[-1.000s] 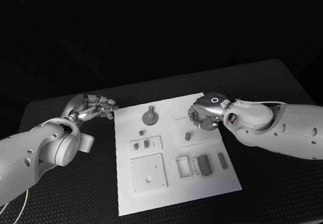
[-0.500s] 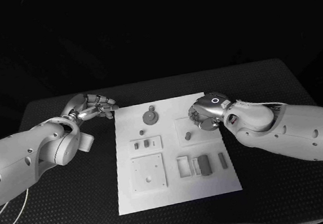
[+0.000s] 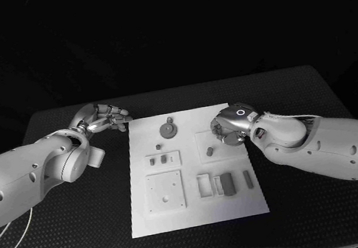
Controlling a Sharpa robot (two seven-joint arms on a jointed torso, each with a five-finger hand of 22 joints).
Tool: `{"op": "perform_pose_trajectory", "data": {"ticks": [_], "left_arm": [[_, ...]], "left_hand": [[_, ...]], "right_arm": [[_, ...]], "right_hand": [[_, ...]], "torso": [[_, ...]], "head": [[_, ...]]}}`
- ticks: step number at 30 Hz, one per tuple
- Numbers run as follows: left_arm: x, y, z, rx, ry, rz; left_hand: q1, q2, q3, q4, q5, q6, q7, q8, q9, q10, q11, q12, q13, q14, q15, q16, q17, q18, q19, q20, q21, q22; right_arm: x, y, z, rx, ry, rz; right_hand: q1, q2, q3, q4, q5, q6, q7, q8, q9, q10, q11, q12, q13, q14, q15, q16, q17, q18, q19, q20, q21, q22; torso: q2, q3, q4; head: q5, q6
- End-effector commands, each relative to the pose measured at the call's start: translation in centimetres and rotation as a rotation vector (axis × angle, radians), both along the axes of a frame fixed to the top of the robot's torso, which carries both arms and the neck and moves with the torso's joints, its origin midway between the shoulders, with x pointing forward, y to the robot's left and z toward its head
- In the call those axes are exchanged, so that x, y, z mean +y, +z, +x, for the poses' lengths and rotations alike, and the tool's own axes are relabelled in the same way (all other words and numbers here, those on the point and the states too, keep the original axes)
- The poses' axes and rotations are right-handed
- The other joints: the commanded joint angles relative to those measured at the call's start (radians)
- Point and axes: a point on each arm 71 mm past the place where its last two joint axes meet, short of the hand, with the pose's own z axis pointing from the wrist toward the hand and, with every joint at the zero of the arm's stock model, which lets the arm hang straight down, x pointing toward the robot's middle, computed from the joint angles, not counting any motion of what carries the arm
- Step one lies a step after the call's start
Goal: Assemble the parts on the task board
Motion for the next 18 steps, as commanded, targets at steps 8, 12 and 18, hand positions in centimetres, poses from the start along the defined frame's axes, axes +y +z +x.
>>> {"op": "perform_pose_trajectory", "data": {"ticks": [8, 12, 18], "left_arm": [[-0.2, 0.1, 0.0, 0.001, -0.015, -0.009], [-0.2, 0.1, 0.0, 0.001, -0.015, -0.009], [-0.2, 0.1, 0.0, 0.001, -0.015, -0.009]], "left_hand": [[-0.007, 0.000, -0.006, -0.002, -0.006, -0.008, -0.001, -0.002, -0.001, -0.008, -0.001, -0.001, -0.001, 0.007, 0.002, -0.004, 0.002, 0.011, 0.006, 0.001, -0.007, -0.001], [-0.007, 0.000, -0.006, -0.002, -0.006, -0.008, -0.001, -0.002, -0.001, -0.008, -0.001, -0.001, -0.001, 0.007, 0.002, -0.004, 0.003, 0.011, 0.006, 0.001, -0.007, -0.001], [-0.007, 0.000, -0.007, -0.002, -0.006, -0.008, -0.001, -0.002, -0.001, -0.009, -0.001, -0.001, -0.001, 0.007, 0.002, -0.005, 0.003, 0.011, 0.007, 0.001, -0.007, -0.002]], "right_arm": [[-0.2, 0.9, -0.2, -0.016, -0.001, 0.011], [-0.2, 1.1, -0.1, -0.016, -0.001, 0.018], [-0.2, 1.3, -0.3, -0.013, 0.000, 0.024]], "right_hand": [[0.007, -0.006, 0.000, 0.001, 0.002, 0.009, -0.001, 0.007, 0.001, 0.051, 0.000, -0.001, -0.002, -0.005, -0.013, 0.003, 0.002, 0.070, 0.010, 0.001, -0.003, 0.002], [0.007, -0.006, 0.000, 0.001, 0.002, 0.010, -0.001, 0.008, 0.001, 0.052, 0.000, -0.001, -0.003, -0.005, -0.013, 0.003, 0.002, 0.070, 0.010, 0.001, -0.003, 0.003], [0.007, -0.006, 0.000, 0.001, 0.002, 0.010, -0.001, 0.008, 0.001, 0.053, -0.001, -0.001, -0.003, -0.005, -0.014, 0.003, 0.003, 0.070, 0.010, 0.001, -0.003, 0.003]], "torso": [[0.000, -0.0014, -0.0017], [0.000, -0.0003, -0.0020], [0.000, -0.0007, 0.0004]], "head": [[-0.001, 0.001], [-0.001, 0.001], [-0.003, 0.001]]}}
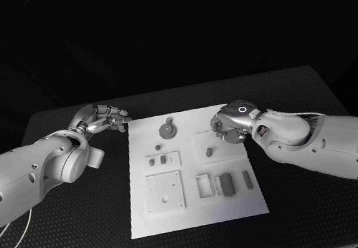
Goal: Assemble the parts on the task board
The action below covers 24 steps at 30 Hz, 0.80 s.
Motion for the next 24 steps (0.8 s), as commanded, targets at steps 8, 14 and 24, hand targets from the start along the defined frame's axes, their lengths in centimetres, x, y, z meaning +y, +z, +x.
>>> {"op": "perform_pose_trajectory", "data": {"ticks": [8, 14, 24], "left_arm": [[-0.1, 0.1, 0.0, 0.000, -0.012, -0.008], [-0.1, 0.1, 0.1, 0.001, -0.014, -0.008], [-0.4, 0.0, 0.2, 0.002, -0.017, -0.008]], "left_hand": [[-0.007, 0.000, -0.007, -0.002, -0.006, -0.009, -0.001, -0.002, -0.001, -0.009, -0.001, -0.001, -0.002, 0.008, 0.002, -0.005, 0.002, 0.012, 0.007, 0.001, -0.004, -0.002], [-0.007, 0.000, -0.007, -0.002, -0.006, -0.009, -0.001, -0.002, -0.001, -0.010, 0.000, -0.001, -0.002, 0.008, 0.002, -0.006, 0.002, 0.012, 0.007, 0.001, -0.004, -0.002], [-0.007, 0.001, -0.008, -0.002, -0.006, -0.010, 0.000, -0.002, -0.001, -0.011, 0.000, -0.002, -0.002, 0.008, 0.002, -0.007, 0.003, 0.012, 0.007, 0.001, -0.005, -0.003]], "right_arm": [[0.4, 2.2, -0.5, -0.018, 0.010, 0.050], [2.0, 4.2, -1.2, -0.051, 0.060, 0.095], [6.8, 5.0, -2.9, -0.015, 0.173, 0.147]], "right_hand": [[0.007, -0.006, 0.001, 0.002, 0.002, 0.009, 0.000, 0.004, 0.001, 0.050, 0.003, -0.001, 0.001, -0.008, -0.011, 0.002, 0.002, 0.069, 0.005, -0.001, -0.003, 0.002], [0.007, -0.006, 0.001, 0.002, 0.002, 0.010, 0.000, 0.004, 0.001, 0.052, 0.002, -0.001, 0.000, -0.008, -0.011, 0.002, 0.002, 0.069, 0.005, -0.001, -0.003, 0.002], [0.007, -0.006, 0.001, 0.002, 0.002, 0.010, 0.000, 0.004, 0.001, 0.053, 0.002, -0.002, -0.001, -0.008, -0.012, 0.002, 0.002, 0.069, 0.006, -0.001, -0.003, 0.003]], "torso": [[0.000, 0.0003, 0.0002], [-0.001, -0.0002, -0.0003], [-0.001, -0.0016, 0.0015]], "head": [[0.004, -0.003], [0.012, 0.001], [0.046, 0.001]]}}
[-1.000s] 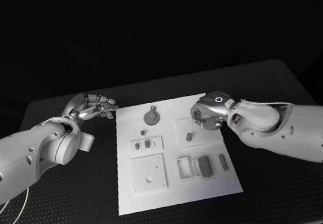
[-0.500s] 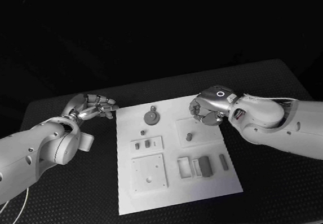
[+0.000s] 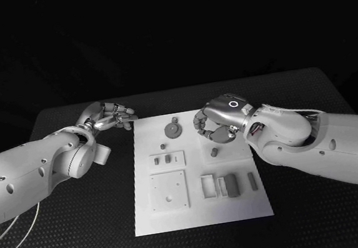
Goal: Assemble the parts on the task board
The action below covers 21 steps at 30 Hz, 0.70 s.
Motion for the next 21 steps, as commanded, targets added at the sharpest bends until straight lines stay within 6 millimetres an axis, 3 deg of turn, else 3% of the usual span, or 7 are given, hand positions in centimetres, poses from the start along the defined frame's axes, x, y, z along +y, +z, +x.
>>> {"op": "perform_pose_trajectory", "data": {"ticks": [1, 9, 14, 21], "left_arm": [[-0.4, 0.1, 0.0, 0.001, -0.016, -0.010], [-0.7, 0.1, 0.1, -0.001, -0.018, -0.010], [-0.9, 0.1, 0.2, -0.001, -0.018, -0.010], [-1.3, 0.1, 0.3, 0.001, -0.026, -0.012]], "left_hand": [[-0.007, 0.001, -0.005, 0.000, -0.006, -0.010, 0.000, -0.002, -0.001, -0.004, 0.000, -0.001, -0.001, 0.008, 0.002, -0.004, 0.002, 0.012, 0.007, 0.001, -0.005, -0.001], [-0.004, 0.001, -0.005, -0.001, -0.006, -0.010, 0.000, -0.002, -0.001, -0.006, 0.001, -0.002, -0.002, 0.007, 0.002, -0.006, 0.003, 0.012, 0.006, 0.001, -0.007, -0.002], [-0.004, 0.000, -0.005, -0.001, -0.006, -0.010, 0.000, -0.001, -0.001, -0.008, 0.001, -0.002, -0.002, 0.006, 0.003, -0.008, 0.004, 0.011, 0.005, 0.002, -0.008, -0.003], [-0.005, 0.000, -0.006, -0.001, -0.006, -0.011, 0.000, -0.001, -0.001, -0.008, 0.002, -0.002, -0.002, 0.006, 0.003, -0.009, 0.004, 0.011, 0.005, 0.002, -0.009, -0.003]], "right_arm": [[1.6, -0.1, -0.5, 0.025, 0.043, 0.001], [4.5, -1.5, -2.0, 0.076, 0.121, 0.008], [5.5, -3.3, -2.7, 0.124, 0.150, -0.023], [5.9, -4.6, -3.3, 0.162, 0.166, -0.038]], "right_hand": [[0.007, -0.005, 0.002, 0.002, 0.005, 0.009, 0.001, 0.005, 0.002, 0.050, 0.005, -0.001, -0.001, -0.010, -0.010, 0.002, 0.001, 0.069, 0.006, -0.001, -0.003, 0.001], [0.007, -0.002, 0.002, 0.002, 0.005, 0.007, 0.002, 0.004, 0.001, 0.050, 0.005, -0.003, -0.002, -0.010, -0.010, 0.001, 0.001, 0.069, 0.006, -0.002, -0.003, 0.002], [0.006, 0.000, 0.002, 0.002, 0.005, 0.006, 0.002, 0.003, 0.001, 0.050, 0.005, -0.005, -0.003, -0.010, -0.010, 0.001, 0.001, 0.069, 0.005, -0.002, -0.004, 0.002], [0.005, 0.001, 0.002, 0.002, 0.005, 0.005, 0.003, 0.002, 0.001, 0.051, 0.006, -0.006, -0.004, -0.011, -0.009, 0.000, 0.001, 0.069, 0.005, -0.002, -0.004, 0.003]], "torso": [[0.000, -0.0015, 0.0008], [0.000, -0.0014, 0.0032], [0.000, -0.0023, 0.0017], [0.002, -0.0032, 0.0033]], "head": [[0.018, -0.002], [0.051, -0.010], [0.080, -0.016], [0.096, -0.028]]}}
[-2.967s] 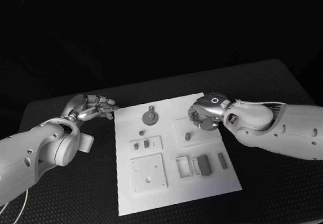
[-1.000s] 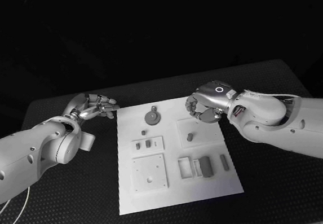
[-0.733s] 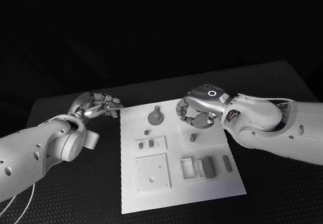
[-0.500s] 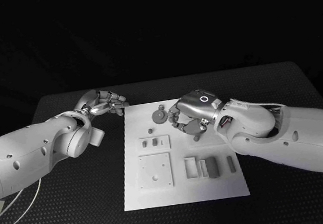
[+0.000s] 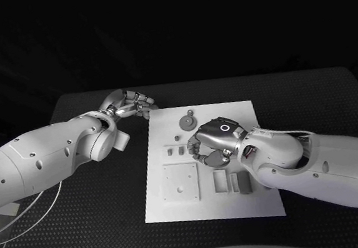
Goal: Assemble the parts on the task board
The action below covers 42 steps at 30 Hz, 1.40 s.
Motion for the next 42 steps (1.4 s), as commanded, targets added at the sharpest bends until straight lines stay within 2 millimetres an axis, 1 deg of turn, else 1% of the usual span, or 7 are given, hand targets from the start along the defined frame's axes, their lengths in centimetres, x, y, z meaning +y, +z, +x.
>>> {"op": "perform_pose_trajectory", "data": {"ticks": [1, 9, 13, 16, 23, 35, 42], "left_arm": [[-0.4, 0.2, 0.1, 0.000, -0.012, -0.008], [-1.0, 0.6, 0.4, -0.014, -0.021, -0.011], [-1.2, 0.6, 0.4, -0.013, -0.025, -0.013], [-1.2, 0.6, 0.4, -0.013, -0.026, -0.013], [-1.2, 0.6, 0.4, -0.013, -0.024, -0.012], [-1.2, 0.6, 0.4, -0.012, -0.025, -0.012], [-1.3, 0.7, 0.5, -0.013, -0.026, -0.012]], "left_hand": [[-0.005, 0.000, -0.006, -0.001, -0.006, -0.009, 0.003, -0.002, -0.001, -0.009, 0.002, -0.002, -0.002, 0.005, 0.003, -0.005, 0.002, 0.012, 0.005, 0.002, -0.005, -0.001], [-0.004, -0.001, -0.006, -0.001, -0.006, -0.010, 0.003, -0.002, -0.001, -0.012, 0.003, -0.002, -0.002, 0.004, 0.004, -0.008, 0.003, 0.011, 0.004, 0.003, -0.007, -0.002], [-0.004, 0.000, -0.006, -0.001, -0.006, -0.010, 0.003, -0.002, -0.001, -0.012, 0.003, -0.002, -0.002, 0.003, 0.004, -0.009, 0.004, 0.011, 0.004, 0.003, -0.008, -0.003], [-0.004, 0.000, -0.006, -0.001, -0.006, -0.010, 0.003, -0.001, -0.001, -0.012, 0.003, -0.002, -0.002, 0.003, 0.005, -0.009, 0.004, 0.011, 0.003, 0.003, -0.008, -0.003], [-0.004, 0.000, -0.006, -0.001, -0.006, -0.010, 0.003, -0.001, -0.001, -0.013, 0.003, -0.002, -0.003, 0.003, 0.005, -0.010, 0.004, 0.011, 0.003, 0.003, -0.009, -0.003], [-0.004, 0.000, -0.006, -0.001, -0.006, -0.010, 0.003, -0.001, 0.000, -0.013, 0.003, -0.001, -0.003, 0.003, 0.005, -0.011, 0.006, 0.011, 0.003, 0.003, -0.009, -0.004], [-0.004, 0.000, -0.007, -0.001, -0.006, -0.011, 0.003, -0.001, -0.001, -0.013, 0.003, -0.001, -0.003, 0.003, 0.005, -0.011, 0.006, 0.011, 0.003, 0.004, -0.010, -0.004]], "right_arm": [[0.3, -0.3, -0.3, 0.024, 0.024, -0.012], [1.6, -2.6, -1.5, 0.069, 0.047, -0.015], [2.0, -2.9, -1.6, 0.074, 0.054, -0.013], [2.1, -3.0, -1.7, 0.075, 0.058, -0.014], [2.3, -3.1, -1.6, 0.082, 0.058, -0.026], [2.2, -3.7, -1.5, 0.104, 0.057, -0.067], [2.2, -3.9, -1.6, 0.112, 0.063, -0.080]], "right_hand": [[0.005, 0.002, 0.002, 0.002, 0.006, 0.003, 0.001, 0.003, 0.002, 0.051, 0.006, -0.006, -0.001, -0.011, -0.009, 0.000, 0.001, 0.069, 0.004, -0.002, -0.004, 0.002], [0.005, 0.002, 0.002, 0.001, 0.006, 0.002, 0.001, 0.003, 0.002, 0.051, 0.006, -0.006, -0.002, -0.011, -0.009, -0.001, 0.001, 0.069, 0.004, -0.002, -0.004, 0.002], [0.005, 0.003, 0.002, 0.001, 0.006, 0.002, 0.001, 0.003, 0.002, 0.051, 0.006, -0.007, -0.002, -0.011, -0.009, -0.001, 0.001, 0.069, 0.004, -0.003, -0.005, 0.002], [0.005, 0.003, 0.002, 0.001, 0.006, 0.002, 0.001, 0.003, 0.002, 0.051, 0.006, -0.007, -0.002, -0.011, -0.009, -0.001, 0.001, 0.069, 0.004, -0.003, -0.005, 0.002], [0.005, 0.004, 0.002, 0.001, 0.006, 0.002, 0.001, 0.002, 0.002, 0.051, 0.006, -0.008, -0.003, -0.011, -0.009, -0.001, 0.002, 0.069, 0.004, -0.003, -0.005, 0.002], [0.004, 0.005, 0.001, 0.001, 0.006, 0.001, 0.002, 0.002, 0.002, 0.052, 0.006, -0.009, -0.004, -0.011, -0.009, -0.002, 0.002, 0.069, 0.003, -0.003, -0.005, 0.003], [0.003, 0.005, 0.001, 0.001, 0.006, 0.001, 0.002, 0.002, 0.002, 0.052, 0.006, -0.010, -0.004, -0.011, -0.009, -0.002, 0.002, 0.069, 0.003, -0.003, -0.006, 0.003]], "torso": [[0.001, 0.0003, -0.0009], [0.001, 0.0014, -0.0019], [0.000, 0.0026, 0.0002], [0.000, 0.0021, 0.0008], [0.000, 0.0011, -0.0020], [0.000, 0.0006, -0.0014], [0.000, 0.0017, -0.0014]], "head": [[0.012, -0.008], [0.032, -0.019], [0.037, -0.022], [0.040, -0.025], [0.049, -0.029], [0.054, -0.034], [0.059, -0.035]]}}
